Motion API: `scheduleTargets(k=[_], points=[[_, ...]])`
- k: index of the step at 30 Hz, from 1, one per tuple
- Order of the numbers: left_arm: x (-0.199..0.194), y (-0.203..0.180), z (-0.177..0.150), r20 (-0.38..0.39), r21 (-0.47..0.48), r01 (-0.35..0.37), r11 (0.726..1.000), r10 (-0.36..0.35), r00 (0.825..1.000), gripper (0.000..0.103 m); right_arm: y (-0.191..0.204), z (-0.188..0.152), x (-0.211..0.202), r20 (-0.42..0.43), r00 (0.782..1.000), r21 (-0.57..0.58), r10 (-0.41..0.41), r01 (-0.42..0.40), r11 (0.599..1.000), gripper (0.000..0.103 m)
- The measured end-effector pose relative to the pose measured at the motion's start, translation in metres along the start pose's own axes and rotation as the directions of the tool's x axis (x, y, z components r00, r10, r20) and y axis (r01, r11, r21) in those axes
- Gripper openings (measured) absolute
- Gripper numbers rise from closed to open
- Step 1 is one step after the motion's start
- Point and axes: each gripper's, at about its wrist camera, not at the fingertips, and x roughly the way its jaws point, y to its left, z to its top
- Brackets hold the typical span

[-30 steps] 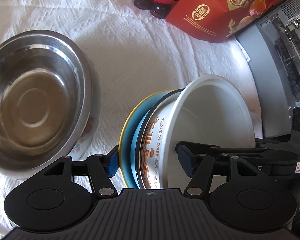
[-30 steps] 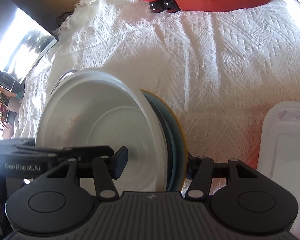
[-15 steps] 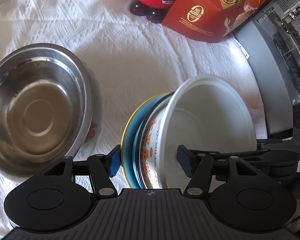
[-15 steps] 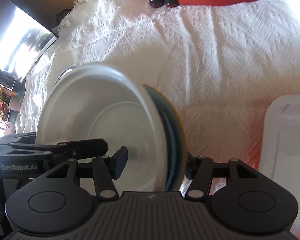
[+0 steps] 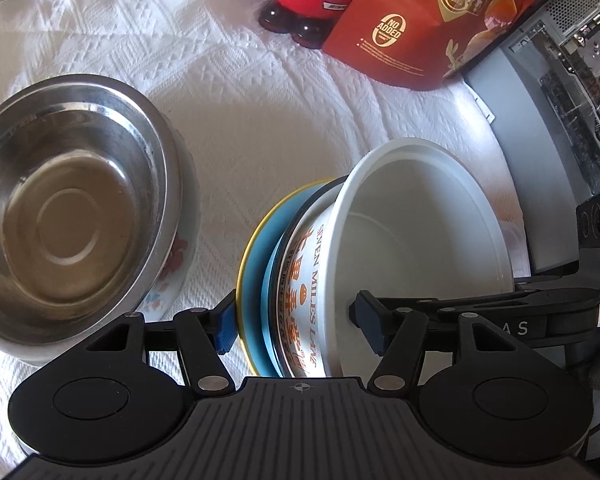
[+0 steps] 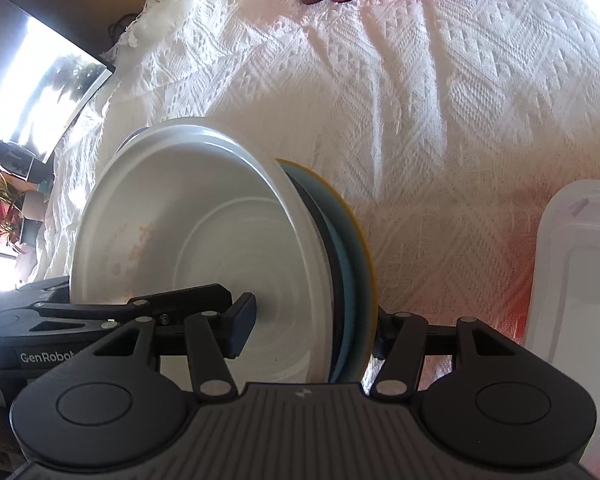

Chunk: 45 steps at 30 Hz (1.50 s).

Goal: Organize plates and bowls
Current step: 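Hold the bowl stack tilted up between both tools, then carry the bowl stack over the steel bowl with both tools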

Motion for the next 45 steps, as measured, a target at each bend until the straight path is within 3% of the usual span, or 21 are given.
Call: scheduleTargets(k=[21, 31, 37, 41, 45], points=[[-0.005, -0.006, -0.002, -0.012, -0.028, 0.027, 0.999, -0.028, 1.0, 0.065, 0.006, -0.004, -0.008, 0.014, 0.999, -0.031, -0.042, 0.043, 0.999, 0.056], [-0.053, -0.006, 0.022, 0.016, -0.056, 0.049, 0.997, -0.048, 0.999, 0.065, 0.027, 0.008, -0.036, 0.03, 0.998, -0.027, -0.058, 0.058, 0.998, 0.056], [-0.107, 0.029, 0.037, 0.09, -0.06, -0.011, 0.998, 0.016, 0.996, 0.065, 0.082, 0.034, -0.049, 0.06, 0.998, -0.127, -0.022, 0.03, 0.991, 0.056], [-0.122, 0.074, 0.046, 0.069, -0.092, -0.047, 0.995, 0.054, 0.996, 0.065, 0.13, 0.053, -0.027, 0.074, 0.997, -0.19, 0.015, -0.001, 0.982, 0.056], [-0.113, 0.121, 0.048, 0.031, -0.13, -0.06, 0.99, 0.065, 0.997, 0.065, 0.168, 0.064, 0.015, 0.042, 0.999, -0.199, 0.03, -0.021, 0.98, 0.056]])
